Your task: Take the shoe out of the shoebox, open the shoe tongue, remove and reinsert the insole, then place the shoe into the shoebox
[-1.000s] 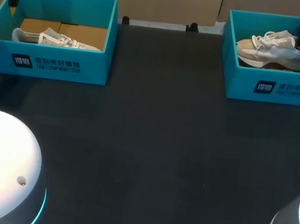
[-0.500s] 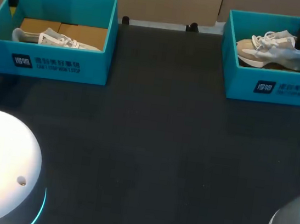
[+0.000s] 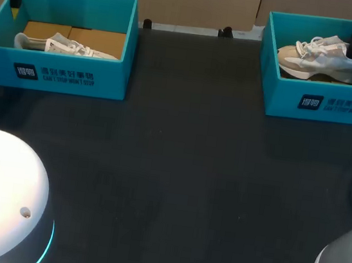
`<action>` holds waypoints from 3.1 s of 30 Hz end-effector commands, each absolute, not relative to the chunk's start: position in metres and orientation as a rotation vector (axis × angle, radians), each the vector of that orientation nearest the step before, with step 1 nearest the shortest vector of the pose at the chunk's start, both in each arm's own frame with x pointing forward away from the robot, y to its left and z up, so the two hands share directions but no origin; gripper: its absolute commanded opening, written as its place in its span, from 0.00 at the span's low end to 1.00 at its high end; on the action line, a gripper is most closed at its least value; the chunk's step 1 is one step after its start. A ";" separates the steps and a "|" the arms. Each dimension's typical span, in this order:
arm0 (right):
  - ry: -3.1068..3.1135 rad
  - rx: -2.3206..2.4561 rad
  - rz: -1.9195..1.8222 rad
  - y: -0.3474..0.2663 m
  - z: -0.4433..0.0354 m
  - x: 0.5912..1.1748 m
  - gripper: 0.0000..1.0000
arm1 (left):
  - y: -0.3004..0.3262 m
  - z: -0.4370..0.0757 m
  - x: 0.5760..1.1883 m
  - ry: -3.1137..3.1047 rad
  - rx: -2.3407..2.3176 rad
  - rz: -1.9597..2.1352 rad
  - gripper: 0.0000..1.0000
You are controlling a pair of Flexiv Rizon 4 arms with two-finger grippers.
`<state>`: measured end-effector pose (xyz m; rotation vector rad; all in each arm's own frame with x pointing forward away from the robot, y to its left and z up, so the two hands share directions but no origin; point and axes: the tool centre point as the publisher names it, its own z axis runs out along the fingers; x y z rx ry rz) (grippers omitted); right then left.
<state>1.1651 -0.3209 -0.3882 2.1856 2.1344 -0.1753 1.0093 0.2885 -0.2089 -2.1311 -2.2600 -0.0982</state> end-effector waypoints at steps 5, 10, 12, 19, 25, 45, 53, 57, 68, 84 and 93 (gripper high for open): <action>2.135 2.200 -0.188 -0.320 -0.385 1.169 0.76 | 0.289 -0.209 1.008 -2.260 -2.132 -0.103 1.00; 2.128 2.208 -0.170 -0.319 -0.382 1.169 0.78 | 0.289 -0.209 1.008 -2.260 -2.132 -0.103 1.00; 2.125 2.211 -0.170 -0.320 -0.381 1.170 0.77 | 0.289 -0.209 1.008 -2.260 -2.132 -0.103 1.00; 2.123 2.229 -0.189 -0.327 -0.387 1.172 0.68 | 0.289 -0.209 1.008 -2.260 -2.132 -0.103 1.00; 2.119 2.241 -0.193 -0.327 -0.389 1.173 0.10 | 0.289 -0.209 1.008 -2.260 -2.132 -0.103 1.00; 1.978 2.282 -0.174 -0.327 -0.358 1.163 0.00 | 0.289 -0.209 1.008 -2.260 -2.132 -0.103 1.00; 1.913 2.254 -0.131 -0.329 -0.310 1.154 0.00 | 0.289 -0.209 1.008 -2.260 -2.132 -0.103 1.00; 1.884 2.266 -0.125 -0.329 -0.289 1.148 0.00 | 0.289 -0.209 1.008 -2.260 -2.132 -0.103 1.00; 1.837 2.221 -0.076 -0.323 -0.231 1.131 0.00 | 0.289 -0.209 1.008 -2.260 -2.132 -0.103 1.00; 1.787 2.208 -0.084 -0.307 -0.153 1.090 0.00 | 0.289 -0.209 1.008 -2.260 -2.132 -0.103 1.00; 1.795 2.200 -0.090 -0.251 -0.136 1.037 0.00 | 0.289 -0.209 1.008 -2.260 -2.132 -0.103 1.00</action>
